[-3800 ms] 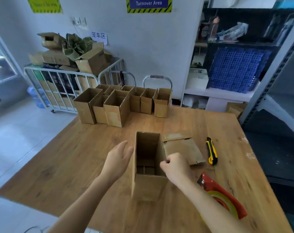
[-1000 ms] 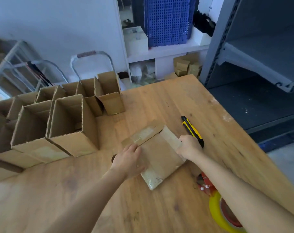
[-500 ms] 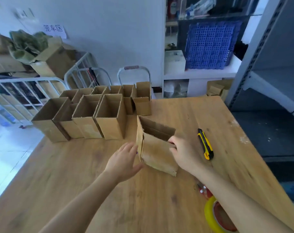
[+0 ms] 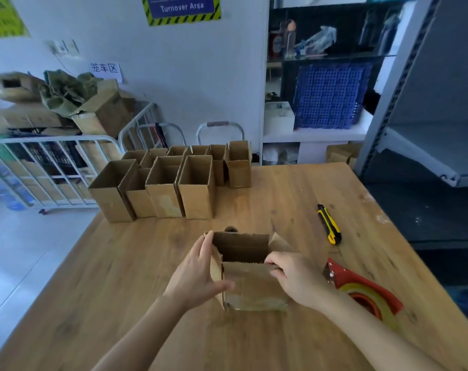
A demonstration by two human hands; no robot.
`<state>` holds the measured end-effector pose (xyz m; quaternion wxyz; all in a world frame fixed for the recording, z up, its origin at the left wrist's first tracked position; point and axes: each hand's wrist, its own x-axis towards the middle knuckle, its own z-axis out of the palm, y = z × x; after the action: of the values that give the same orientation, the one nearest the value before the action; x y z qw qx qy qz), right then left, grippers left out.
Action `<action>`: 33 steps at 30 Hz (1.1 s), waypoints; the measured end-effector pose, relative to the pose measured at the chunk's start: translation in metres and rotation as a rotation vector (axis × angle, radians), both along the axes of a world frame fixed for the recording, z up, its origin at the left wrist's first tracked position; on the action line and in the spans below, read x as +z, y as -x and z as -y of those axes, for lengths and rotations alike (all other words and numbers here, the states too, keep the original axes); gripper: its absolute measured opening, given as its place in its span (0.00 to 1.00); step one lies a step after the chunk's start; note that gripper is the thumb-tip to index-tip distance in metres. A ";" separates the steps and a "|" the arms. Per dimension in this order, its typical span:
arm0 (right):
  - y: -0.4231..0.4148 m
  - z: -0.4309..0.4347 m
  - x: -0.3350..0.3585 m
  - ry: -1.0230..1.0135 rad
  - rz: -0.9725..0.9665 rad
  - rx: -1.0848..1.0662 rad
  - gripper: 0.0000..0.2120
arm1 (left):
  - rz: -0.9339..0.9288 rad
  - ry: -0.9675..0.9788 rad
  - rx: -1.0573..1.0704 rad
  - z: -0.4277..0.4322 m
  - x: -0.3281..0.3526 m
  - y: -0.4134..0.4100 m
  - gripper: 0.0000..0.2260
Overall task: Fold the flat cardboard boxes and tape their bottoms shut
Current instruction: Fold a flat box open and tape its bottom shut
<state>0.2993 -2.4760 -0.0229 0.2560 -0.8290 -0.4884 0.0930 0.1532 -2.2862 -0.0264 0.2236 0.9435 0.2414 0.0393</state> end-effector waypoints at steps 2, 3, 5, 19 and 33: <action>0.014 0.001 0.000 0.000 0.005 0.001 0.09 | -0.013 -0.016 -0.016 0.004 -0.004 0.007 0.51; 0.021 0.001 -0.001 0.002 0.003 0.006 0.09 | -0.007 -0.021 -0.020 0.005 -0.006 0.011 0.50; 0.033 0.002 -0.001 0.017 -0.001 0.026 0.10 | 0.016 -0.043 -0.031 0.006 -0.009 0.017 0.44; -0.004 -0.017 0.027 0.089 -0.096 -0.325 0.21 | -0.025 -0.073 -0.111 0.010 -0.003 0.027 0.40; -0.026 -0.036 0.001 -0.015 -0.049 -0.504 0.12 | -0.020 -0.044 -0.200 0.004 -0.005 0.022 0.37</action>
<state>0.3256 -2.4404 -0.0219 0.2889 -0.9202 -0.2607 0.0428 0.1312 -2.2904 -0.0314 0.2030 0.9679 0.1473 0.0126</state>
